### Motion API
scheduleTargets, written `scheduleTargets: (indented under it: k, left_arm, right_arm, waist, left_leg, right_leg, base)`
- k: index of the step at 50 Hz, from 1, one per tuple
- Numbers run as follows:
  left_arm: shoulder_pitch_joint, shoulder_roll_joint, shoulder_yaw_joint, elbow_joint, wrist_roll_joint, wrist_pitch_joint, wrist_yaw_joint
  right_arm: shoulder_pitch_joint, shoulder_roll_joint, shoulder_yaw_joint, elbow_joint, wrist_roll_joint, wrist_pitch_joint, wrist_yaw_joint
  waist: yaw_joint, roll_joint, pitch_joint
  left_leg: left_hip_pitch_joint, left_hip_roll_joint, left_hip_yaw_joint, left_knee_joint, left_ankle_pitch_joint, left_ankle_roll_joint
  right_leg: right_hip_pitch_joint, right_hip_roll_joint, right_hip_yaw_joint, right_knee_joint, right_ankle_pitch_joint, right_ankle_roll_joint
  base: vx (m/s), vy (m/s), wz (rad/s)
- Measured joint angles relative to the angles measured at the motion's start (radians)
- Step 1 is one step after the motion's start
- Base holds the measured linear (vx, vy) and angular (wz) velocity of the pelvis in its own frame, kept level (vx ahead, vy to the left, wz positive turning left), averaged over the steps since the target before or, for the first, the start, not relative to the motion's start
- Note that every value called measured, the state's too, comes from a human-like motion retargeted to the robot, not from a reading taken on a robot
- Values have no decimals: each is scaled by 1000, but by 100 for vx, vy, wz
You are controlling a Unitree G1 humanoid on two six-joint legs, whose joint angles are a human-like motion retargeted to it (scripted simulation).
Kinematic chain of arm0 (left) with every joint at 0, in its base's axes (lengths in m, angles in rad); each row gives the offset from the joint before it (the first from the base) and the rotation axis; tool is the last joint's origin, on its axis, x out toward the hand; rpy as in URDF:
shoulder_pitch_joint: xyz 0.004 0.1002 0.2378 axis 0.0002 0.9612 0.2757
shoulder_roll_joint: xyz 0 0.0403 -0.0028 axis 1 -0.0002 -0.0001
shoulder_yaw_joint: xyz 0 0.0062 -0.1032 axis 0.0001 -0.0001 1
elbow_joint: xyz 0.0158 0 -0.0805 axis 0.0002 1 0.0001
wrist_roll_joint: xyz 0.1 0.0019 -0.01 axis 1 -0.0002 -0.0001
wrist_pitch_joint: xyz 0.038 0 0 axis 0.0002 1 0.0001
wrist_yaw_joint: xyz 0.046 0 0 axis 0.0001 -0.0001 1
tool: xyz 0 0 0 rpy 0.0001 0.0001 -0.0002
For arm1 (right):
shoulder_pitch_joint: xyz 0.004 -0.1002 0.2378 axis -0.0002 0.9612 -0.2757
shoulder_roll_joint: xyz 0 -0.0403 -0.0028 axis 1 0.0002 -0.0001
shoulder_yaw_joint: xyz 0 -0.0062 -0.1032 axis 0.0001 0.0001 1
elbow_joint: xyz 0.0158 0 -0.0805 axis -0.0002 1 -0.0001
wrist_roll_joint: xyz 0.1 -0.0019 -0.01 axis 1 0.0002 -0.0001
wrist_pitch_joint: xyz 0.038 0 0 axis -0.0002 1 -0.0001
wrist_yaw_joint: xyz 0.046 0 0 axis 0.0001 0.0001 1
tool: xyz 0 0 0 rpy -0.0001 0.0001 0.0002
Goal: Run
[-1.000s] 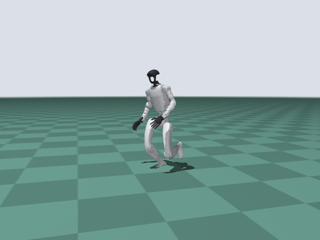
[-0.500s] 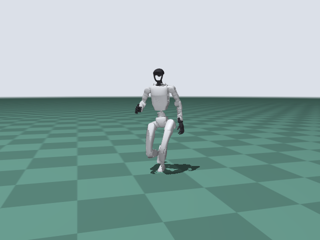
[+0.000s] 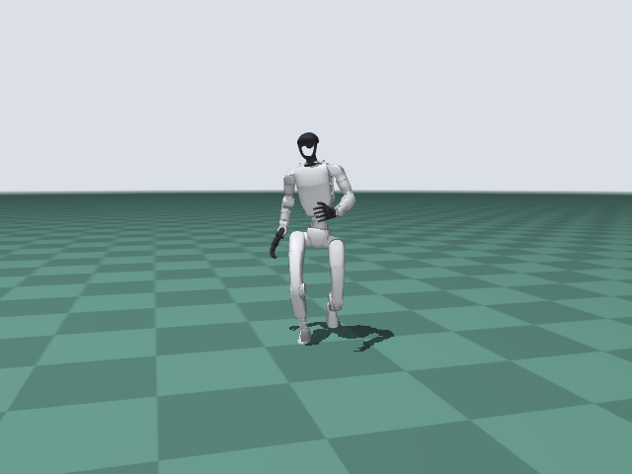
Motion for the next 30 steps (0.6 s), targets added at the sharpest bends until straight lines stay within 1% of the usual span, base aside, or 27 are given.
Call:
scheduleTargets:
  k: [3,5,7,8,10,12,15,17,19,22,25,27,28,30]
  left_arm:
    - [38,0,-9,-12,8,10,-11]
    - [66,2,-9,-1,19,31,-13]
    - [90,0,2,30,40,63,-5]
    - [96,-4,13,53,54,84,3]
    - [118,-17,32,108,79,116,14]
    - [158,-32,53,158,89,136,8]
    - [253,-34,80,206,94,139,-21]
    - [329,-22,93,219,89,128,-45]
    - [404,-4,103,231,87,114,-68]
    - [500,17,117,260,90,101,-100]
    - [569,27,127,292,96,104,-120]
    - [597,28,125,308,104,109,-125]
    - [606,29,119,317,109,112,-125]
    - [612,30,104,337,122,118,-115]
  right_arm:
    - [-5,-4,-7,-44,10,-9,-23]
    - [-33,-11,-5,-72,10,-10,-39]
    - [-92,-21,6,-88,-1,-4,-55]
    - [-141,-27,14,-89,-11,3,-64]
    - [-235,-33,35,-91,-32,9,-79]
    - [-322,-31,54,-114,-43,2,-89]
    - [-409,-27,69,-217,-37,-21,-93]
    - [-440,-29,72,-317,-17,-42,-89]
    - [-460,-36,79,-417,5,-63,-80]
    - [-481,-53,91,-545,34,-98,-59]
    - [-497,-68,98,-640,45,-124,-35]
    - [-501,-77,102,-682,42,-135,-23]
    - [-503,-76,106,-697,36,-141,-20]
    - [-496,-73,115,-711,20,-143,-19]
  waist:
    - [21,12,6]
    - [42,14,17]
    - [70,10,35]
    - [83,6,47]
    - [118,-9,64]
    - [155,-41,68]
    - [208,-97,58]
    - [240,-134,46]
    - [266,-173,30]
    - [281,-232,3]
    - [262,-285,-25]
    - [239,-311,-35]
    - [230,-317,-35]
    - [210,-326,-32]
  left_leg:
    - [-31,113,9,230,93,29]
    - [-70,191,0,392,111,70]
    - [-134,258,-31,543,90,118]
    - [-184,277,-63,608,78,133]
    - [-281,292,-99,702,31,170]
    - [-380,260,-102,725,-19,205]
    - [-492,182,-53,643,-78,234]
    - [-527,128,3,514,-104,232]
    - [-539,59,56,346,-116,207]
    - [-535,-63,117,69,-93,141]
    - [-525,-190,153,-164,-35,92]
    - [-513,-255,163,-224,-21,95]
    - [-515,-269,162,-202,-30,108]
    - [-515,-291,159,-124,-79,159]
  right_leg:
    - [19,38,-20,72,-46,-64]
    - [43,61,-31,128,-113,-121]
    - [77,84,-38,169,-192,-176]
    - [98,94,-40,176,-230,-200]
    - [142,105,-34,187,-292,-226]
    - [201,96,-16,172,-324,-222]
    - [302,68,21,121,-304,-172]
    - [367,40,45,84,-242,-118]
    - [422,-1,62,62,-156,-51]
    - [471,-91,75,77,-14,45]
    - [483,-197,76,149,96,107]
    - [482,-255,82,234,153,129]
    - [482,-275,83,287,172,131]
    - [477,-315,86,412,187,125]
  base:
    - [-6,-10,20]
    - [-4,-12,23]
    - [-4,-16,29]
    - [-4,-17,37]
    - [-5,-11,39]
    - [-3,-1,40]
    - [1,8,34]
    - [4,13,17]
    - [5,14,10]
    - [3,11,23]
    - [0,9,54]
    - [-2,6,58]
    - [-3,4,44]
    - [-2,3,34]
